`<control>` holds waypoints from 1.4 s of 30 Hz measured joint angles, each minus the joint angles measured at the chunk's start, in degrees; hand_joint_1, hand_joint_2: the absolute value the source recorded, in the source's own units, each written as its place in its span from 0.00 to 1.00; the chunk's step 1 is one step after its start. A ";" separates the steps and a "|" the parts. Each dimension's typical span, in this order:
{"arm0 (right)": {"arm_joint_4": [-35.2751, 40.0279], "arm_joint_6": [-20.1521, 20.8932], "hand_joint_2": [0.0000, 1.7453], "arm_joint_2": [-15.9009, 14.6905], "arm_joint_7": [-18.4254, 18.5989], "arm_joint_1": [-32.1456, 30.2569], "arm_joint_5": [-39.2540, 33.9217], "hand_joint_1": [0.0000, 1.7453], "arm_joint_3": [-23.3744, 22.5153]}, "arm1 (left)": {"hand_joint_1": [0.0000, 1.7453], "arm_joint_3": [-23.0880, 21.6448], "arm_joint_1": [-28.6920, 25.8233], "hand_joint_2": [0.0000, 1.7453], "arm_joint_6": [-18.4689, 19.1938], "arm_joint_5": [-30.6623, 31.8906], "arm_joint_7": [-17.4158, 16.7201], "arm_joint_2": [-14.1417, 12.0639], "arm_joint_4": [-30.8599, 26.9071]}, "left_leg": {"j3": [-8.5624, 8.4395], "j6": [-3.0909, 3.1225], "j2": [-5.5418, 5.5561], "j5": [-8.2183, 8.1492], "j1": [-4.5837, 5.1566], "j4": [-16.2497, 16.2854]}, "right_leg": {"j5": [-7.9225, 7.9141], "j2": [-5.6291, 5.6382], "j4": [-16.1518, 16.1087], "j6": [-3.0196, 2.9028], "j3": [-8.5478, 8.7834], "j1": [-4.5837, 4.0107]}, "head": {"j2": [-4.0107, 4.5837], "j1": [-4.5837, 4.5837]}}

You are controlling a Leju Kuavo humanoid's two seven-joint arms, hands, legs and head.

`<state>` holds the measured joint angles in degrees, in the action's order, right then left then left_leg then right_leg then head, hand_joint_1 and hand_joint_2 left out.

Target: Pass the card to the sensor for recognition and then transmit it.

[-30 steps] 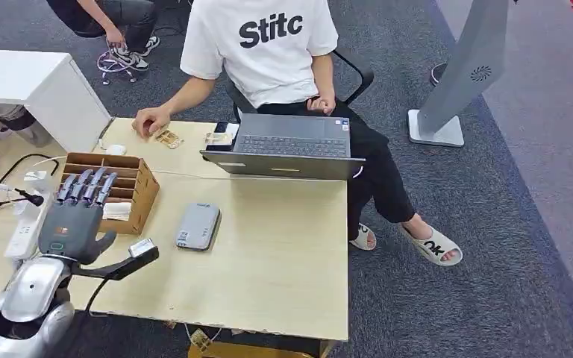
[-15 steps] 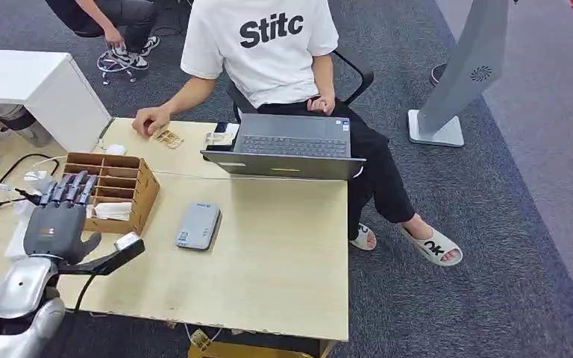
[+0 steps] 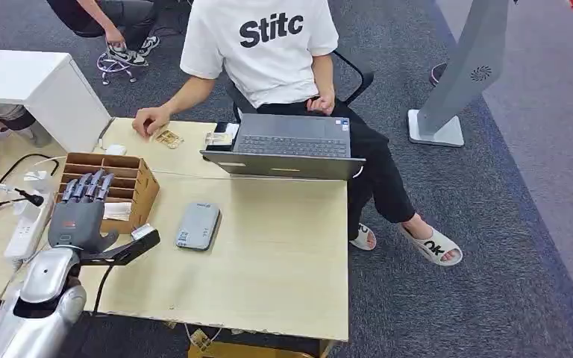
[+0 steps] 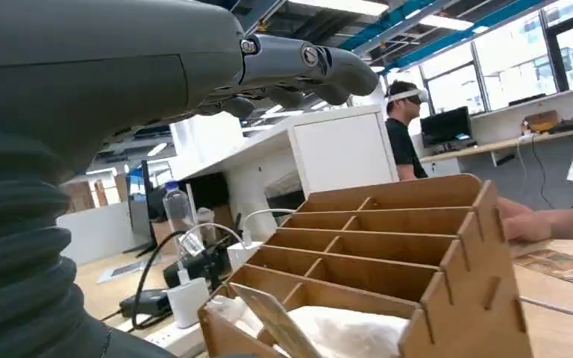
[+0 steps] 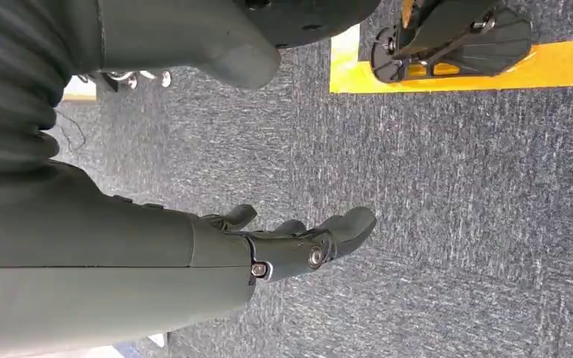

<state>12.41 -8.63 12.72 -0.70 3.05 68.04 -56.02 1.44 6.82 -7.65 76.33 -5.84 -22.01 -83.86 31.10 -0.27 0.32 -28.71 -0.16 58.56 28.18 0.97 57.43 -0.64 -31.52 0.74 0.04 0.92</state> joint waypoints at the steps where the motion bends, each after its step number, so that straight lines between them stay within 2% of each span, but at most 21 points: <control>1: 0.00 0.00 1.00 0.00 0.00 0.00 0.07 0.00 0.00 | 0.00 -0.37 0.47 1.00 0.00 0.07 -0.07 0.20 0.49 | 0.00 0.00 0.00 0.00 0.00 0.00 | 0.00 0.00 0.00 0.00 0.00 0.00 | 0.00 0.00; 5: 0.00 -0.02 1.00 0.00 0.09 0.01 0.33 0.00 0.00 | 0.00 -1.40 2.12 1.00 0.57 0.20 -0.26 0.83 2.03 | 0.00 0.00 0.00 0.00 0.00 0.00 | 0.00 0.00 0.00 0.00 0.00 0.00 | 0.00 0.00; 11: 0.00 -0.02 1.00 0.00 0.28 0.02 0.41 0.00 0.00 | 0.00 -2.69 3.75 1.00 4.41 -0.50 -0.85 0.83 3.63 | 0.00 0.00 0.00 0.00 0.00 0.00 | 0.00 0.01 0.00 0.00 -0.01 0.00 | 0.00 -0.02; 19: 0.07 0.09 1.00 0.00 0.24 0.00 0.41 0.00 0.00 | 0.00 -3.72 5.00 1.00 8.33 -3.59 -0.83 -0.61 4.44 | 0.01 0.00 -0.03 0.00 -0.01 0.00 | 0.00 0.05 0.00 0.00 -0.02 -0.01 | 0.00 -0.02; 31: 0.13 0.26 1.00 0.00 0.26 0.01 0.61 0.00 -0.09 | 0.00 -4.19 5.29 1.00 9.33 -3.89 -1.36 -2.93 4.48 | 0.01 0.00 -0.04 0.00 0.00 0.00 | 0.00 0.04 0.00 0.00 -0.02 0.00 | 0.00 -0.02; 42: 0.20 0.42 1.00 0.00 0.26 0.02 0.81 0.00 -0.55 | 0.02 -5.05 5.37 1.00 9.70 -3.91 -1.86 -3.41 4.85 | 0.02 0.00 -0.03 0.00 0.00 0.00 | 0.00 0.03 0.00 0.00 -0.01 0.00 | 0.00 0.00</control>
<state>12.61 -8.22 12.72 -0.44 3.07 68.85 -56.57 -3.61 12.18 2.05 72.41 -7.69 -25.42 -79.01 31.12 -0.27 0.29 -28.71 -0.16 58.57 28.17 1.00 57.43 -0.64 -31.54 0.73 0.04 0.92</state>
